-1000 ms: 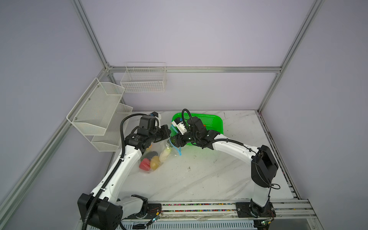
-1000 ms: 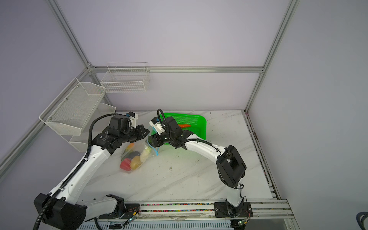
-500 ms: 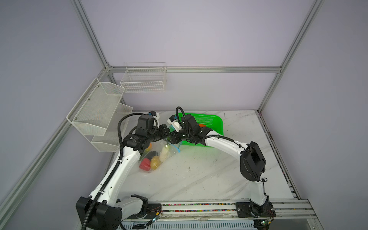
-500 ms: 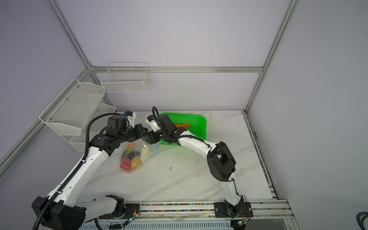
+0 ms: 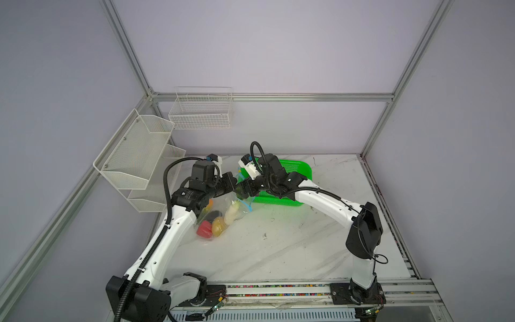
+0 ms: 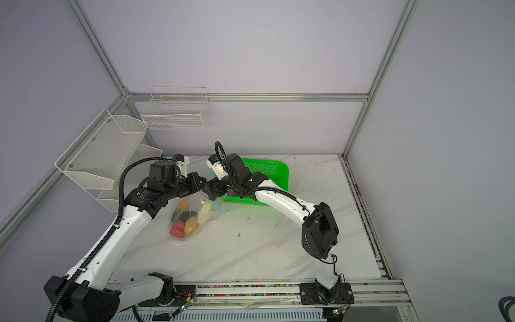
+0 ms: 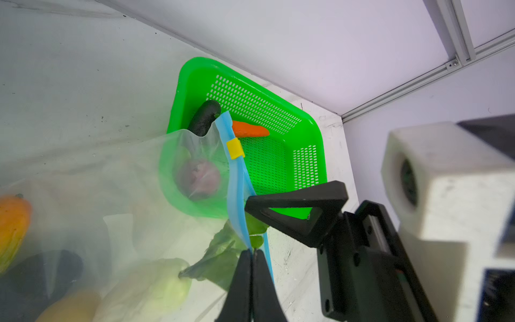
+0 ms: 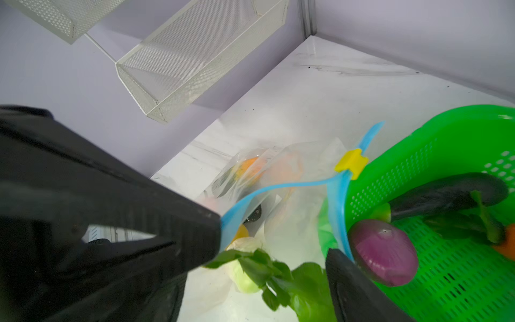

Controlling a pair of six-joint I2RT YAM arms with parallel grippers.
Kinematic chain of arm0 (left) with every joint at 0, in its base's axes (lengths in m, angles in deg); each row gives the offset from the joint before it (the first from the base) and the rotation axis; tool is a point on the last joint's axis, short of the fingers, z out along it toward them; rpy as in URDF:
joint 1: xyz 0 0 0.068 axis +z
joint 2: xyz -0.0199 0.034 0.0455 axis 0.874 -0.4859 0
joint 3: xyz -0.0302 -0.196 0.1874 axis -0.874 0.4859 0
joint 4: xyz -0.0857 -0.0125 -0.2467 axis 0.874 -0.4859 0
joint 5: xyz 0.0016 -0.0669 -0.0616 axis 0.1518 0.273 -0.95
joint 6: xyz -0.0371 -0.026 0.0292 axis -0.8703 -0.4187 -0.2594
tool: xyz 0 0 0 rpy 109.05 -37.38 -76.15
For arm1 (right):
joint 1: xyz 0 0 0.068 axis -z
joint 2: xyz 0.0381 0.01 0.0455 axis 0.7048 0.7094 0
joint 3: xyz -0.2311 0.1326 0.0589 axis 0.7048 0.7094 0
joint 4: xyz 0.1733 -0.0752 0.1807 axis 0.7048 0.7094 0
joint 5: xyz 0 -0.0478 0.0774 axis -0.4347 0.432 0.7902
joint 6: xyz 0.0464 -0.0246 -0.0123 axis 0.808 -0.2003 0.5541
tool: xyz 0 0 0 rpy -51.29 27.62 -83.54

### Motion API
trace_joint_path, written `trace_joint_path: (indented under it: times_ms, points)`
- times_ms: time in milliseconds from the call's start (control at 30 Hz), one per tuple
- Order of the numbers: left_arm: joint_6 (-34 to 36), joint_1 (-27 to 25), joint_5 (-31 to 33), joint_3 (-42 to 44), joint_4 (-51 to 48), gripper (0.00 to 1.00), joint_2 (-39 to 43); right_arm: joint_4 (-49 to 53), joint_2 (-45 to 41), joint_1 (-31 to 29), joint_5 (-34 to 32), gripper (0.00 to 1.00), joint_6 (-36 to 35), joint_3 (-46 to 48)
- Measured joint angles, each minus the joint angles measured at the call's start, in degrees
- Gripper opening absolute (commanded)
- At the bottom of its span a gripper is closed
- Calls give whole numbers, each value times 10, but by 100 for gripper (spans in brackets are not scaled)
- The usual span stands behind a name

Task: Place the food in the zip-top bag and seal the zipper
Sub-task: 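Lower the bok choy into the bag and open the right gripper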

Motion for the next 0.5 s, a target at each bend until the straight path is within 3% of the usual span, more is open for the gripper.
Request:
trace_joint_path:
  times_ms: [100, 267, 400, 500]
  points:
    - [0, 0, 0, 0, 2, 0, 0, 15, -22, 0, -23, 85, -3, 2]
    - [-1, 0, -5, 0, -2, 0, 0, 5, -81, 17, -38, 73, 21, 52]
    - [-2, 0, -9, 0, -2, 0, 0, -9, -114, 48, -28, 64, 56, 99]
    - [-4, 0, -10, 0, -2, 0, 0, -19, -113, 68, -4, 63, 101, 124]
